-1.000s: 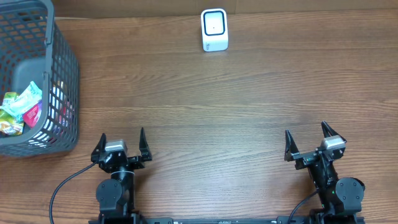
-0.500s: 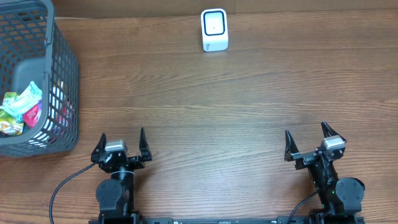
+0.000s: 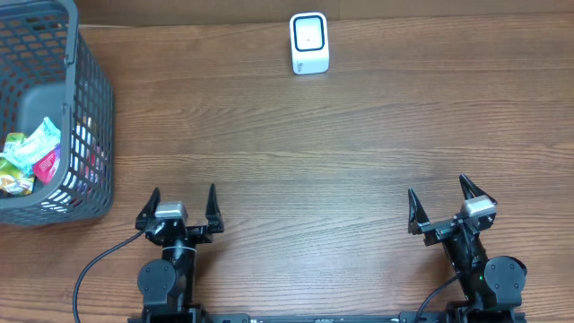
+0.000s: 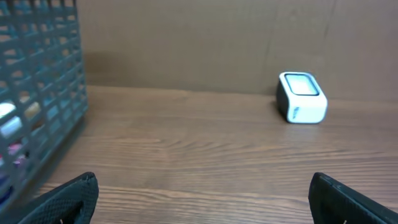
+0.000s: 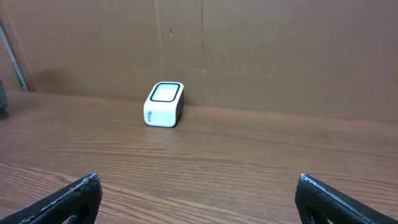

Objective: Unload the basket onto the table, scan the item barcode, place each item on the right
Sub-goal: 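Raise both arms and move the left gripper toward the basket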

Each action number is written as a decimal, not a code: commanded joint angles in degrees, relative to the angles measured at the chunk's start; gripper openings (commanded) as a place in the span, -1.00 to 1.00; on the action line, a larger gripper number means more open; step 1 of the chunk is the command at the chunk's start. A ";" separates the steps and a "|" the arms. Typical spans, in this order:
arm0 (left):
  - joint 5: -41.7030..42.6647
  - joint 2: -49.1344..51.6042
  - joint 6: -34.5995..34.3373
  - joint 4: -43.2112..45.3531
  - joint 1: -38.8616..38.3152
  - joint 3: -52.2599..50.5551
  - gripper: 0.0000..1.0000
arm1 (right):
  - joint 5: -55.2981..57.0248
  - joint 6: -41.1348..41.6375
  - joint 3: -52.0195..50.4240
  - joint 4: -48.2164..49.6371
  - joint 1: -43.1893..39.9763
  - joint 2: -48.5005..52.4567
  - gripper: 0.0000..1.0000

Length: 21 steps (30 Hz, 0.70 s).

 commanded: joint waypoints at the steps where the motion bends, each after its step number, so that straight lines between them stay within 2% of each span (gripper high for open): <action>1: 2.82 0.33 -5.97 -0.66 0.61 2.47 1.00 | -0.83 2.82 0.70 0.02 0.26 0.15 1.00; 10: 3.39 9.46 -5.92 -5.25 0.61 16.61 0.99 | -1.75 2.91 11.04 -2.64 0.26 8.20 1.00; 16: 5.95 21.92 -5.86 -7.61 0.61 30.36 1.00 | -1.77 2.89 22.88 -6.01 0.26 18.51 1.00; 21: 9.09 33.31 -5.62 -13.90 0.61 43.36 1.00 | -1.75 2.45 34.45 -14.03 0.26 27.36 1.00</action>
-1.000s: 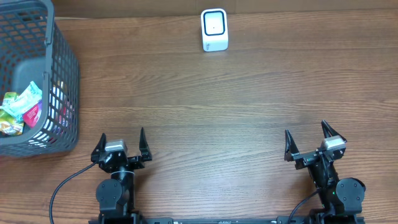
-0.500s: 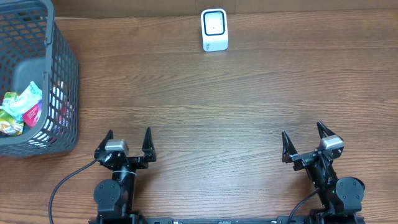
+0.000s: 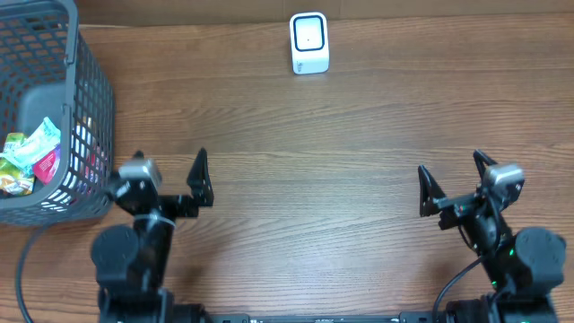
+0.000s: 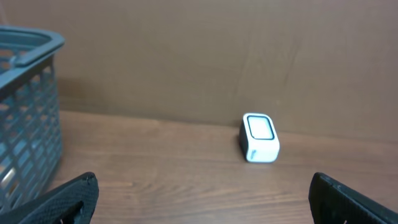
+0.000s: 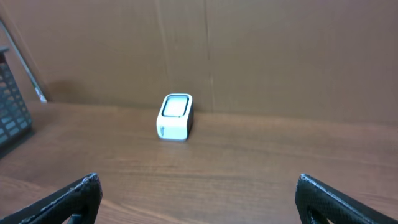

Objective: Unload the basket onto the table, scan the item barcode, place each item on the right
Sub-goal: 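Raise both arms and move the left gripper toward the basket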

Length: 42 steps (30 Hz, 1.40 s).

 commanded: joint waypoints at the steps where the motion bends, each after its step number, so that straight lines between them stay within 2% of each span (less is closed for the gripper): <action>1: 4.39 7.41 0.04 -3.63 0.61 9.70 1.00 | -0.48 -0.07 9.01 -3.98 0.26 6.38 1.00; 8: 5.99 23.28 3.54 -18.88 0.61 31.26 0.99 | -0.48 -0.48 26.34 -17.40 0.26 20.28 1.00; 16: 6.32 42.38 5.97 -42.16 0.61 59.84 1.00 | -0.48 -0.48 45.62 -33.86 0.26 36.02 1.00; 19: 6.36 49.18 7.02 -50.97 0.61 70.55 0.99 | -0.50 -0.44 50.88 -38.40 0.26 40.81 1.00; 22: 6.36 53.64 7.43 -55.74 0.61 77.31 0.99 | -0.52 -0.39 52.94 -40.11 0.26 43.56 1.00; 39: 6.32 60.83 8.02 -54.86 0.59 78.73 1.00 | -4.35 0.22 52.94 -39.28 0.22 45.03 1.00; 42: 6.29 60.70 12.22 -54.14 0.59 79.06 1.00 | -4.31 0.20 52.94 -40.22 0.20 45.03 1.00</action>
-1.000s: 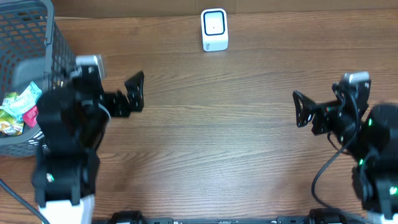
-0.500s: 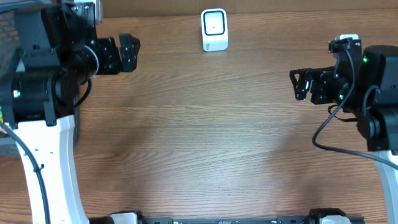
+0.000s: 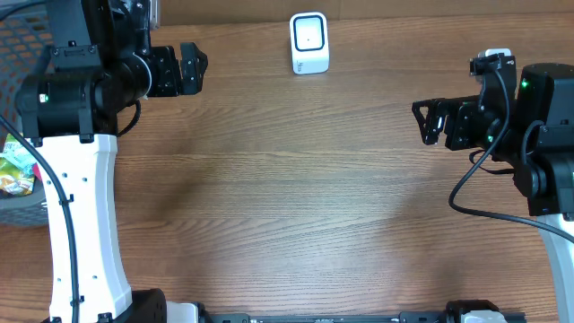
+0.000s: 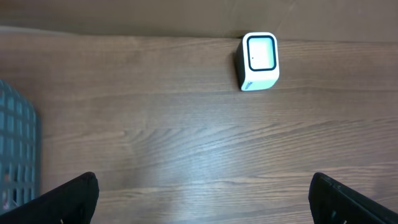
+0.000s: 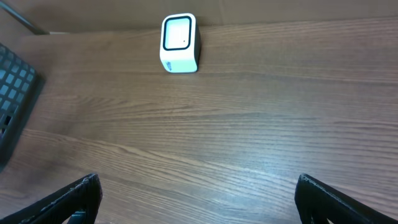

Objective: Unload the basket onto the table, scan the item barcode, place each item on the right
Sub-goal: 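Raise both arms and move the left gripper toward the basket, then lower the left gripper into the grey basket over the items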

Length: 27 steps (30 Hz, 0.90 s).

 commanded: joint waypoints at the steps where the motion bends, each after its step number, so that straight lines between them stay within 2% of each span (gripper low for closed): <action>1: 0.63 -0.37 6.40 0.46 0.59 1.95 1.00 | -0.55 0.17 1.79 -0.70 0.15 -0.39 1.00; 4: -1.86 -0.37 11.23 -0.94 0.59 3.28 0.99 | 1.46 0.15 1.79 -1.95 0.17 -0.39 1.00; 11: -10.60 -0.37 11.37 -2.71 2.91 6.01 1.00 | 1.44 0.17 1.79 -2.38 0.17 -0.39 1.00; 21: -8.59 -0.37 10.27 -4.50 17.64 6.47 1.00 | 1.42 0.17 1.79 -2.38 0.17 -0.39 1.00; 27: -8.44 -0.35 10.25 -2.95 21.62 6.47 1.00 | 1.42 0.17 1.79 -2.38 0.17 -0.39 1.00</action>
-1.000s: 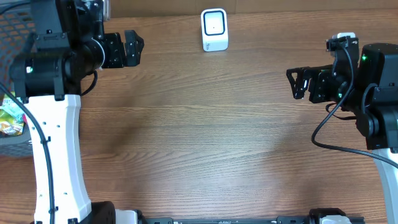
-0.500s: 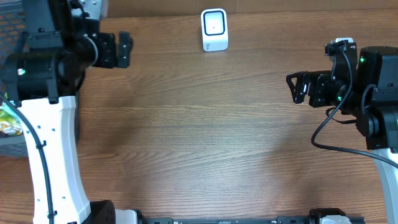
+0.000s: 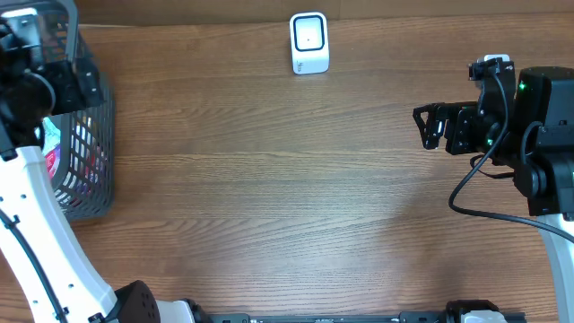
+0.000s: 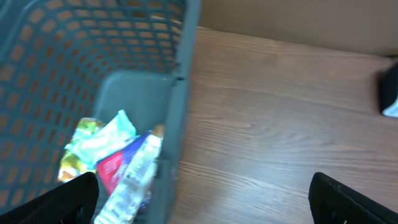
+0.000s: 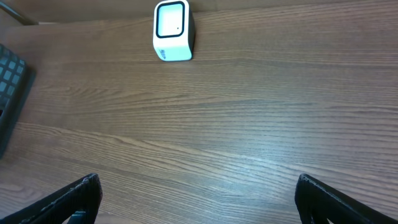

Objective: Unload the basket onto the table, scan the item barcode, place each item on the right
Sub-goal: 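Lower the left gripper into the grey basket over the items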

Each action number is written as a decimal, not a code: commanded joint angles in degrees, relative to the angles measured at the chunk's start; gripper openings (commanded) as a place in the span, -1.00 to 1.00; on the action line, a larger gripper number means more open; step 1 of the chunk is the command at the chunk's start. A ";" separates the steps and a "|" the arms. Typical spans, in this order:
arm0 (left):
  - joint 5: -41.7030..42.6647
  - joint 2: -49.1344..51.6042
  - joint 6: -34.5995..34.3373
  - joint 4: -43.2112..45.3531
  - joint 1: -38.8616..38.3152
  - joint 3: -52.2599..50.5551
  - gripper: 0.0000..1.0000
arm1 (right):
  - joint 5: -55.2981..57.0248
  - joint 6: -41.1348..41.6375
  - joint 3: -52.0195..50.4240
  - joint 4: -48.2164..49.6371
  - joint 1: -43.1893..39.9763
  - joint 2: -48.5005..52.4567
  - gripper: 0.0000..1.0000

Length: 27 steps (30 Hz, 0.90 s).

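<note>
The white barcode scanner (image 3: pixel 309 42) stands at the table's back edge, also seen in the right wrist view (image 5: pixel 173 30). Several snack packets (image 4: pixel 118 162) lie in the grey mesh basket (image 4: pixel 185 56) at the far left: a green-yellow one and a red-and-white one among them. My left gripper (image 4: pixel 205 208) hangs open over the basket's right wall, with the packets below its left finger and nothing held. At the right side, high above bare wood, my right gripper (image 5: pixel 199 202) is open and empty.
The basket's wall (image 3: pixel 90 170) stands along the left edge of the table. A brown cardboard wall runs behind the scanner. The right arm's body (image 3: pixel 538 117) sits over the right edge, with its cable looping below it.
My left gripper has moved from over the back of the table near the scanner to over the basket at the far left. The right gripper has hardly shifted. Both remain open.
Both grippers rested open, low at the front edge, facing the scanner. Then they were a little higher. Later both were high, the left at the back left, the right at the right side. Now the left one is over the basket.
</note>
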 commanded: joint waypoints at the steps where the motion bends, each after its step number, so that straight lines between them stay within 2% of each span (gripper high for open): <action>1: 0.11 -0.35 0.55 1.64 1.07 1.44 0.99 | 0.31 0.15 1.77 0.22 0.17 -0.39 1.00; 9: 3.61 -0.35 -2.82 3.87 1.01 1.44 1.00 | 0.31 0.15 1.77 0.22 0.17 -0.39 1.00; 27: 3.45 -0.35 -1.51 3.65 0.96 1.44 0.99 | 0.33 0.15 1.77 0.22 0.17 -0.39 1.00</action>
